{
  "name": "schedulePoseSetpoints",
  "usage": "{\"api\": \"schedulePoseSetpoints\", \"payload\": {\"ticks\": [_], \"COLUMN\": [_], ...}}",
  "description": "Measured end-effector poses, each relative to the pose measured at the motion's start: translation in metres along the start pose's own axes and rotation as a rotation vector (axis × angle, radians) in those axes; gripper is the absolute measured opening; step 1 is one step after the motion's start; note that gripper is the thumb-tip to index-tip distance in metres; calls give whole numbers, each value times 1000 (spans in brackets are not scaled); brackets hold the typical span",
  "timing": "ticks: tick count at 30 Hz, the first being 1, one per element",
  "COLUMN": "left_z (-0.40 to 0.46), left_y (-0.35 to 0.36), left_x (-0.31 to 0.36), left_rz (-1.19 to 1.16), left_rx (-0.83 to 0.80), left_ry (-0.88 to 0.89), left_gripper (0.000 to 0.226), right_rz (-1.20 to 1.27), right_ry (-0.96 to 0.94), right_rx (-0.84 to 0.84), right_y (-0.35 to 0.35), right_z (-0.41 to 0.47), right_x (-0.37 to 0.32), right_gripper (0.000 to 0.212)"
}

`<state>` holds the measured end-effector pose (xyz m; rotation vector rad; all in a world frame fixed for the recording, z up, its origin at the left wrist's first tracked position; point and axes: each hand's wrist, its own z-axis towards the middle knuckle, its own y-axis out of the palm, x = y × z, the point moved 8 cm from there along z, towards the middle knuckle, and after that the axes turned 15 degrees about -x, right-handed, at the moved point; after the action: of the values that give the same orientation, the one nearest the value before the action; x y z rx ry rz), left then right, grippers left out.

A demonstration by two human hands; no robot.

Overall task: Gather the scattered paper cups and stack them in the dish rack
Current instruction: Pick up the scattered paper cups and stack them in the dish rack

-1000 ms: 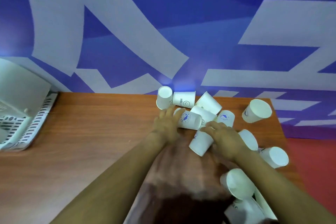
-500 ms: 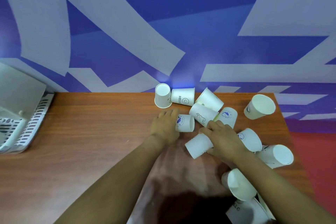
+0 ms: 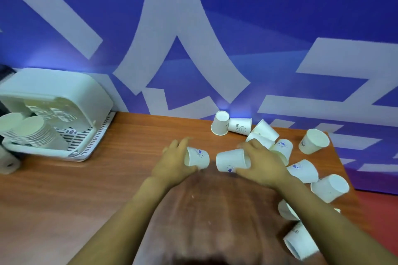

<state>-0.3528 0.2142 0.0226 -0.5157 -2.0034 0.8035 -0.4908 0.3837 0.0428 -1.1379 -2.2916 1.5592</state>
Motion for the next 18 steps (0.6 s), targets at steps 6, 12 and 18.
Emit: {"api": "schedulePoseSetpoints", "payload": {"ticks": [6, 12, 18], "left_z": [-38, -76, -112], "left_y": [-16, -74, -135], "left_x": [-38, -108, -205], "left_rz": [-2, -19, 25], "left_rx": [-32, 0, 33], "left_ry": [44, 129, 99], "left_gripper": [78, 65, 68], "right_rz": [99, 115, 282], "right_ry": [9, 7, 5], "right_rx": [44, 139, 175], "right_y": [11, 18, 47], "right_z": [-26, -20, 11], "right_x": [-47, -142, -246], "right_gripper": [73, 79, 81]}}
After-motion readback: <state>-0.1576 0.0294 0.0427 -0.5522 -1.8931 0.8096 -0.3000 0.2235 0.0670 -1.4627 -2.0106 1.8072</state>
